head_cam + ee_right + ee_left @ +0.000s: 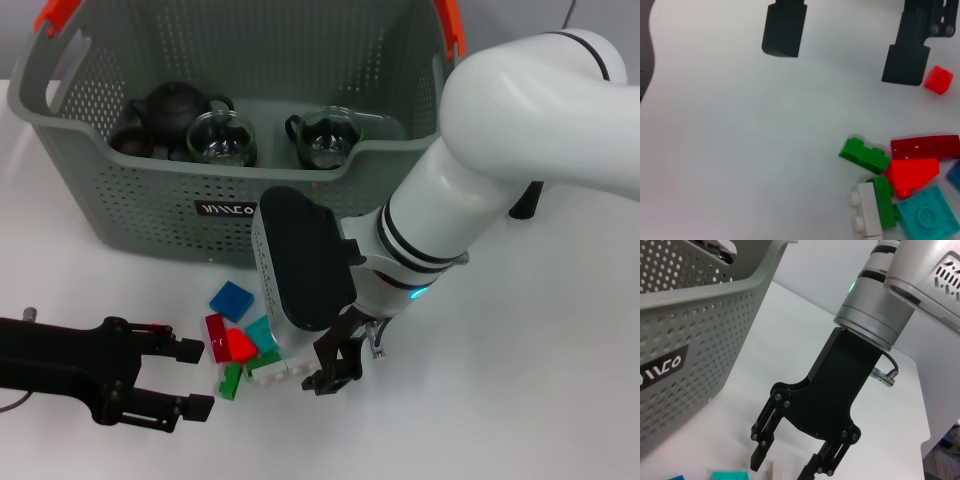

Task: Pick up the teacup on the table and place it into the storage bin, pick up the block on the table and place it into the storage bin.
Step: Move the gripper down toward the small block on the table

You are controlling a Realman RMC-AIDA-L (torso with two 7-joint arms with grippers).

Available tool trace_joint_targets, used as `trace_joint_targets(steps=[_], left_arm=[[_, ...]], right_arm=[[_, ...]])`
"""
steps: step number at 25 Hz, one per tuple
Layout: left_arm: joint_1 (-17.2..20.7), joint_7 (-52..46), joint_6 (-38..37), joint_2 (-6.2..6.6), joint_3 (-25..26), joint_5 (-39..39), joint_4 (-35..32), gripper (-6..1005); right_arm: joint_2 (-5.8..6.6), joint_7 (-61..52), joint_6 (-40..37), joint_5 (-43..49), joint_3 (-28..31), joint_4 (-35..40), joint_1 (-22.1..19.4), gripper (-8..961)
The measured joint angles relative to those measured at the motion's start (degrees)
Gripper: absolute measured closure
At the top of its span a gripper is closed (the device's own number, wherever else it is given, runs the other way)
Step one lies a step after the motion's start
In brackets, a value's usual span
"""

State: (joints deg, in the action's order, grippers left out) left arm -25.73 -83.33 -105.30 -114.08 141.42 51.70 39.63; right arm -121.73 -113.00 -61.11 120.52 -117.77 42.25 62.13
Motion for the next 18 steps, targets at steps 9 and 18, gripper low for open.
trace_joint_targets(steps=[9, 18], left_arm=[[0.12, -0.05, 0.01, 0.00, 0.00, -0.02, 0.01, 203], [0.16, -0.07, 0.08, 0.00, 0.00, -0.02, 0.01, 204]], right_arm=[[0.00, 0.06, 1.28, -0.48, -0.01, -0.06, -0.57, 517], [0.00, 0.12, 1.47, -0.56, -0.09, -0.41, -0.75, 619]])
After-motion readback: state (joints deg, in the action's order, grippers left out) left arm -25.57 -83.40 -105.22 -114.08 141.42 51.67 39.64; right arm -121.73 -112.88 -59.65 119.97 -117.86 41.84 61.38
